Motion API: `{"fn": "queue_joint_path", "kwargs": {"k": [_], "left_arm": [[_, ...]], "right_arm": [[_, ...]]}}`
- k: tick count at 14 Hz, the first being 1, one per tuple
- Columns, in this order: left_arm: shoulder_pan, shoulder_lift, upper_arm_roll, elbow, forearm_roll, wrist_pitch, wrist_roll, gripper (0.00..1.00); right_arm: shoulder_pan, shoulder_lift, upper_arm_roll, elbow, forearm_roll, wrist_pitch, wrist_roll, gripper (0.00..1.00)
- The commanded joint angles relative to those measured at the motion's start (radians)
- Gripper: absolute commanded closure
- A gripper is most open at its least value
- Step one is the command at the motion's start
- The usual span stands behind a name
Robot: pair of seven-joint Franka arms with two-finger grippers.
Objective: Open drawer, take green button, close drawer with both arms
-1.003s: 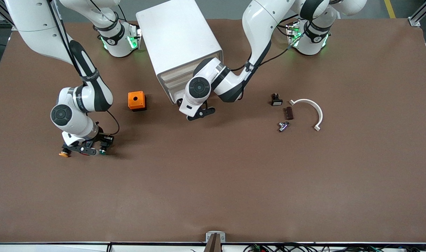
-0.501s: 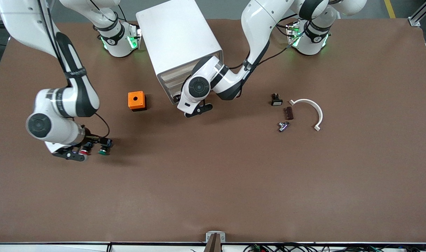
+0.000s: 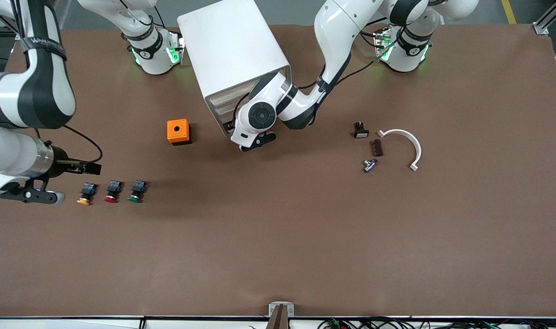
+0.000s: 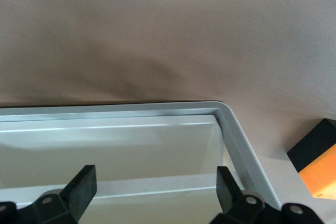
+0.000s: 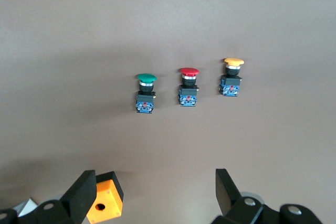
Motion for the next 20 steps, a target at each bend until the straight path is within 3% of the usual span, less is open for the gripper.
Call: {"fn": "queue_joint_path", "kwargs": {"k": [1, 4, 11, 14, 17, 20], "left_arm": [[-0.008, -0.012, -0.005, -0.005, -0.034, -0.008, 0.001, 0.0], [-0.002, -0.015, -0.004, -0.005, -0.026, -0.008, 0.0, 0.0], [0.013, -0.041, 0.057, -0.002, 0.086, -0.008, 0.0, 0.0], [0.018, -0.048, 0.103, -0.002, 0.09, -0.009, 0.003, 0.0], [0.019, -0.048, 0.203, -0.004, 0.09, -0.009, 0.003, 0.0], [0.054, -0.047, 0.237, -0.005, 0.092, -0.009, 0.003, 0.0]], "right_arm": [[-0.047, -0.036, 0.015, 0.063, -0.004, -0.099, -0.093, 0.0], [-0.107, -0.034, 0.017, 0.187, -0.008, -0.252, -0.219, 0.0], [-0.153, -0.034, 0.023, 0.255, -0.022, -0.298, -0.222, 0.0], [-0.152, -0.036, 0.026, 0.257, -0.021, -0.3, -0.219, 0.0], [-0.149, -0.131, 0.027, 0.218, 0.018, -0.302, -0.221, 0.0], [-0.138, -0.214, 0.024, 0.118, 0.044, -0.305, -0.219, 0.0]]}}
